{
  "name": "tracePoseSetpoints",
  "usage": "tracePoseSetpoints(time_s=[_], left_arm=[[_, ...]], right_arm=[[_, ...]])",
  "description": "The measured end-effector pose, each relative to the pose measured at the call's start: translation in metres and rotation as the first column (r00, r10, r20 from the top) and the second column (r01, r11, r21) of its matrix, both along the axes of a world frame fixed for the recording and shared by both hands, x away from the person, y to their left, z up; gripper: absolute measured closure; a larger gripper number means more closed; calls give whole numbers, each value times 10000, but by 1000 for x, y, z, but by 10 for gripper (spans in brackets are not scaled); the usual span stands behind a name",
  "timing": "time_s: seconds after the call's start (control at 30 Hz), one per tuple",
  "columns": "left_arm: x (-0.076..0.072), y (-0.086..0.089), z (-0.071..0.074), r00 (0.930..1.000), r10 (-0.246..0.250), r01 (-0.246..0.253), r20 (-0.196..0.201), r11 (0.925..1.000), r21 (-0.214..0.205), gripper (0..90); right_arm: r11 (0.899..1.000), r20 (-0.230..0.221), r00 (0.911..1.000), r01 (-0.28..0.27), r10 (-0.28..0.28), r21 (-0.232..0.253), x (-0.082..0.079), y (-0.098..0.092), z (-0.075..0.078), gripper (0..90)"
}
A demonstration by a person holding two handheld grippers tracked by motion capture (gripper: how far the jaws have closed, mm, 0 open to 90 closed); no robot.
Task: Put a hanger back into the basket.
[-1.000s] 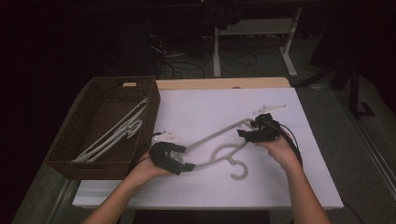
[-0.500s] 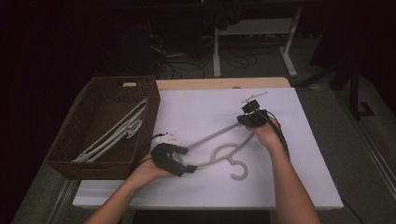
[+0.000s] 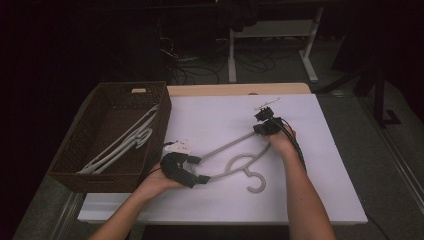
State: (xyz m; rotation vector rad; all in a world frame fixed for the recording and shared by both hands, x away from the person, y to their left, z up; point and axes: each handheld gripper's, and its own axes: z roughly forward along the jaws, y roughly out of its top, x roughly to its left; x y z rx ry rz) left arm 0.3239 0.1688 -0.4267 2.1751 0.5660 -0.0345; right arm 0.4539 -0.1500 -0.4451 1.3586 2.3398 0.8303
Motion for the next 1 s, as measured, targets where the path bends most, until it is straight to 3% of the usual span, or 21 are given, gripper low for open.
tracePoseSetpoints(time_s=[0.07,0.33,0.53,0.77,0.87,1.0], left_arm=[[0,0,0,10000,-38,38,18,10000,0,158],[1,-7,-2,9993,-375,374,35,9991,186,199],[2,-22,-8,9967,-794,783,160,9949,640,285],[8,-44,-15,9922,-1160,1084,464,9840,1414,377],[10,-52,-18,9915,-1217,1133,456,9814,1549,423],[15,-63,-21,9879,-1468,1346,490,9712,1964,521]], right_arm=[[9996,-37,10000,-78,77,-279,1,3,-3,893],[9991,-205,9998,50,-59,-426,2,6,-2,896],[9984,-372,9993,53,-74,-554,5,8,-1,897],[9985,-404,9992,42,-64,-548,5,8,-1,898],[9985,-489,9988,35,-62,-550,6,8,-1,898],[9983,-498,9987,29,-58,-580,6,8,-1,899]])
